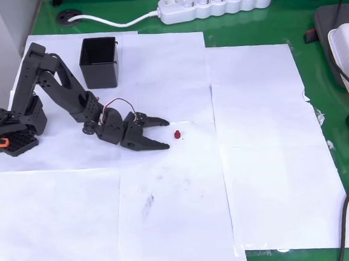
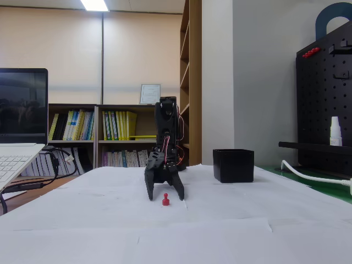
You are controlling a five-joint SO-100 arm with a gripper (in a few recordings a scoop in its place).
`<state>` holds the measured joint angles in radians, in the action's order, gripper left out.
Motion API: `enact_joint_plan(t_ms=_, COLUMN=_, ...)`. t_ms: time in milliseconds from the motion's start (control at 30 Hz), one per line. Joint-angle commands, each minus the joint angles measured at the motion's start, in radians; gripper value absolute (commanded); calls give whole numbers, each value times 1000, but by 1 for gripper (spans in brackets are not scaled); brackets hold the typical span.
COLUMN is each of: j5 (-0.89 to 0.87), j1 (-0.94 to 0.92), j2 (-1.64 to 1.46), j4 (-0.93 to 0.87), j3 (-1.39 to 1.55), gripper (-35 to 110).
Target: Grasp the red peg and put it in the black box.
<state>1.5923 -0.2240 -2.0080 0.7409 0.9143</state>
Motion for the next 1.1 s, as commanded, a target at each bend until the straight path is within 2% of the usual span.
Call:
enact_joint_plan(t_ms=0, j5=20, j1=-6, j2=-28, j4=5, j3=75, gripper=29)
enact_joint_plan(t_ms=567, j5=25, j1=-2, j2=-176, j4=-28, j3=273, gripper=29)
enact_joint_plan(t_ms=667, j5=32, j1=-2, j2=-187, j4=-55, j3=296, gripper=23)
enact_joint_plan(t_ms=800, j5=34, j1=-6, j2=-189, j4=-71, j3=293, gripper=8)
enact_joint_plan(t_ms=1067, j5=58, j1=-5, j2=-193, j4=-72, j3=281, gripper=6)
